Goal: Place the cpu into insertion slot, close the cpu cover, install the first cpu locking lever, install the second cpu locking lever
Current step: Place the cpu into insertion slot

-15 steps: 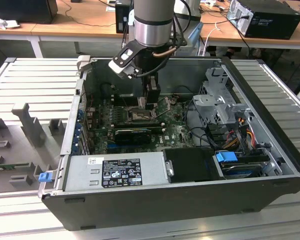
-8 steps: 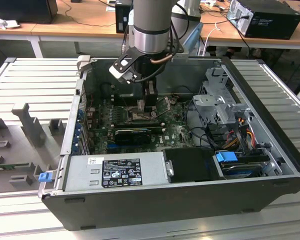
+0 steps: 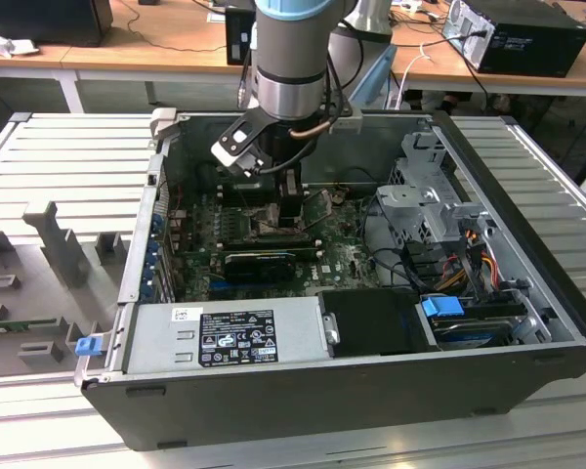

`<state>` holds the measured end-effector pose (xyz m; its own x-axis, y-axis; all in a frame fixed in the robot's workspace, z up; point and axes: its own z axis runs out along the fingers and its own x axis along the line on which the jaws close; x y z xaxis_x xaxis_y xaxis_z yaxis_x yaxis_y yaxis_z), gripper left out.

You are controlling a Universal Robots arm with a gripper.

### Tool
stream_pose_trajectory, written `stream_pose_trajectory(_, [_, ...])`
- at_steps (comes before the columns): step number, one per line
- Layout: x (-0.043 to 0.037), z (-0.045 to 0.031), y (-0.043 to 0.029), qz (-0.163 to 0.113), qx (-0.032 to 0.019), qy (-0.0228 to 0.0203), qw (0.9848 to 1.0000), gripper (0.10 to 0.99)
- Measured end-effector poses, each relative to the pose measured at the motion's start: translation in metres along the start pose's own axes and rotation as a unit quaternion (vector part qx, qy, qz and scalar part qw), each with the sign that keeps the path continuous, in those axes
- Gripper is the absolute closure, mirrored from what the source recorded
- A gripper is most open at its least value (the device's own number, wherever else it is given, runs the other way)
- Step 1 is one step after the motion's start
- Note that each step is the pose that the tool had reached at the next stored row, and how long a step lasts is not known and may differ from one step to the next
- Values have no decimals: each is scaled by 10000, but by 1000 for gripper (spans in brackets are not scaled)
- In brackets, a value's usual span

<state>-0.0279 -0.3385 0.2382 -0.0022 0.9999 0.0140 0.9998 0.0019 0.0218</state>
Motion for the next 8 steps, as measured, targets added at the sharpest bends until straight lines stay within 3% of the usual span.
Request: stream_pose_trajectory(8, [81,129,-98,-24,-24,11,10000,557])
